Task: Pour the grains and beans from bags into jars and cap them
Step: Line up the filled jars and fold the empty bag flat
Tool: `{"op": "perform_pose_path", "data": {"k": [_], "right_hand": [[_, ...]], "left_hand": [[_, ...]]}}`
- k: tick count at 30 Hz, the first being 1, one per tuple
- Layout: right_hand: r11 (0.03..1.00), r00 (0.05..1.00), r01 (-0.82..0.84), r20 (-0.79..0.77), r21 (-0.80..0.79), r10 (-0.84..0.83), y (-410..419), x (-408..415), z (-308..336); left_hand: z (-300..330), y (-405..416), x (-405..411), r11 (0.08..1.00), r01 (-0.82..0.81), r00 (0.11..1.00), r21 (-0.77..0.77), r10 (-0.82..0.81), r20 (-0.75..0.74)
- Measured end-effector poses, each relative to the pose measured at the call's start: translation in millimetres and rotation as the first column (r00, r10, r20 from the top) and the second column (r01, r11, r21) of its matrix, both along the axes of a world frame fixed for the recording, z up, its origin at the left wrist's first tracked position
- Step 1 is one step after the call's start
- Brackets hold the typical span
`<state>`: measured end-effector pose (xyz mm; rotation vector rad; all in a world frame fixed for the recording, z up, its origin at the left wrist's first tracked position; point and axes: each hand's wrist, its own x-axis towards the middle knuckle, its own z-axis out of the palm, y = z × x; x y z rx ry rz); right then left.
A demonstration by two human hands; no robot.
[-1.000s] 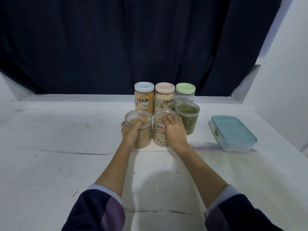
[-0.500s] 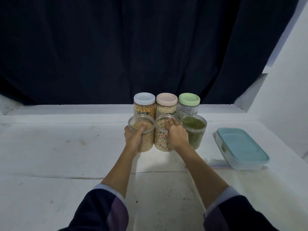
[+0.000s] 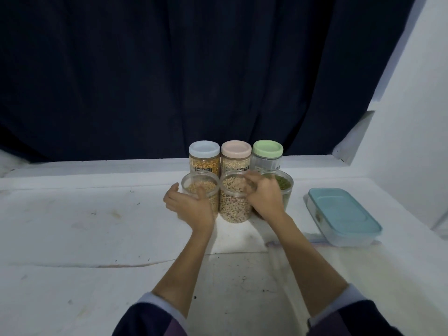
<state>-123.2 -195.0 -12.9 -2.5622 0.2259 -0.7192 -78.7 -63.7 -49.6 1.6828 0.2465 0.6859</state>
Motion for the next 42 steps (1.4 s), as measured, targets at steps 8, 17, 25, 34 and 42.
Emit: {"op": "perform_pose_path", "data": {"k": [8, 17, 25, 34, 42], "right_hand": [[0.943, 0.874, 0.280, 0.359, 0.182, -0.328, -71, -60, -32], [0.958, 0.906, 0.121, -0.366, -0.259, -0.213, -158, -106, -71], [0.917, 0.861, 0.031, -0.456, -0.398, -0.227, -178, -108, -74], [0.983, 0.967, 0.179, -0.190, 0.040, -0.169, -191, -125, -3], [0.991, 0.963, 0.130, 0.242, -0.026, -0.120, -124, -136, 55]], "left_hand": [[-12, -102, -78, 0.853, 0.469, 0.805, 0.229, -0.519, 0.287], [-42, -214, -108, 0.750, 0.660, 0.737, 0.052, -0.632, -0.238], [-57, -236, -112, 0.698, 0.697, 0.672, 0.167, -0.554, -0.491], [-12, -246, -135, 0.659, 0.665, 0.670, -0.351, -0.735, -0.109], [35, -201, -138, -0.140, 0.637, 0.297, -0.758, -0.863, 0.408]]}}
